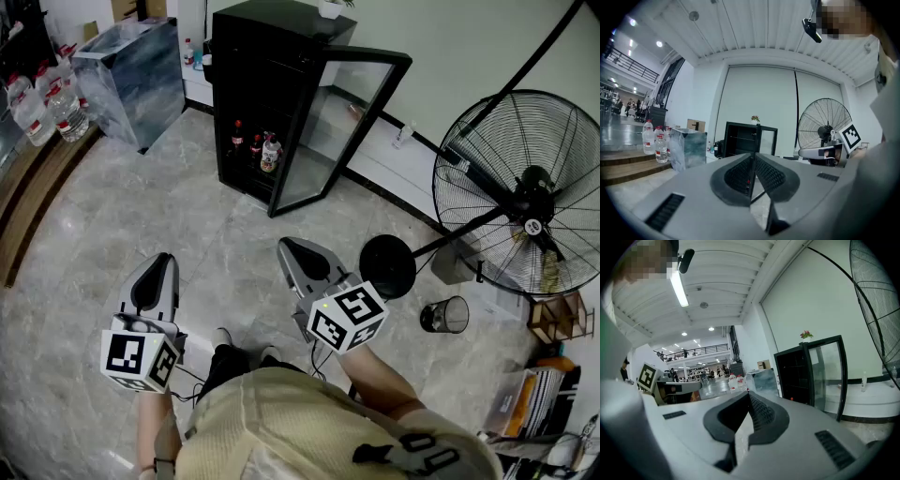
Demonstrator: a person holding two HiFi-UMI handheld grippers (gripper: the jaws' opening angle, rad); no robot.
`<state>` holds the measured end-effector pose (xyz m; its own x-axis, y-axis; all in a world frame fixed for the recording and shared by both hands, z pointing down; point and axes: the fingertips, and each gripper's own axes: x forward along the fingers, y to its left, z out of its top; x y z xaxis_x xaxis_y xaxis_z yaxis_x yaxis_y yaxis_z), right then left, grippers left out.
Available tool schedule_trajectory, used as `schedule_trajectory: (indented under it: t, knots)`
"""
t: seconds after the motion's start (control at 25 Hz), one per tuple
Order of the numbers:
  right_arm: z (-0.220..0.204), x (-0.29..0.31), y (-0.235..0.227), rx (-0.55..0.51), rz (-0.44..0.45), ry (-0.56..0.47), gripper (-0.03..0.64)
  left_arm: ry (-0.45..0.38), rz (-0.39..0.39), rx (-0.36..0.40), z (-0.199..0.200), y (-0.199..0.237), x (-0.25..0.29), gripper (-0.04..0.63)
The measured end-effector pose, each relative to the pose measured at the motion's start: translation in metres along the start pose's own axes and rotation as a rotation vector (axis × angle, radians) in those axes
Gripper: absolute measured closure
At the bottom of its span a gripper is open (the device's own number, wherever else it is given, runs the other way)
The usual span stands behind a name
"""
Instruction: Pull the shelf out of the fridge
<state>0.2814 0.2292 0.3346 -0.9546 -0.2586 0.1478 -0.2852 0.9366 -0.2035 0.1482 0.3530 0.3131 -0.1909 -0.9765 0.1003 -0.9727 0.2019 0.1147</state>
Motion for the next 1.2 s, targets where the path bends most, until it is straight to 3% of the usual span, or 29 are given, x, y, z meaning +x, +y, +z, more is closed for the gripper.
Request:
schedule_trajectory:
  t: [0.64,0.92,1.2]
  knots:
    - [-0.012,0.090,0.034,0.229,0.020,-0.032,0.600,0.017,-0.054,-0.060,-0.017,0.092,0.021,0.560]
    - [-0.025,0.123,0.048,0.292,-0.018,-0.023,0.598,0.038,-0.090,-0.061,-0.022,0.127,0.024,0.560]
    - [-0.039,0.142,0.030,0.334,-0.081,0.003,0.598,0.043,-0.143,-0.150,-0.037,0.144,0.050,0.560]
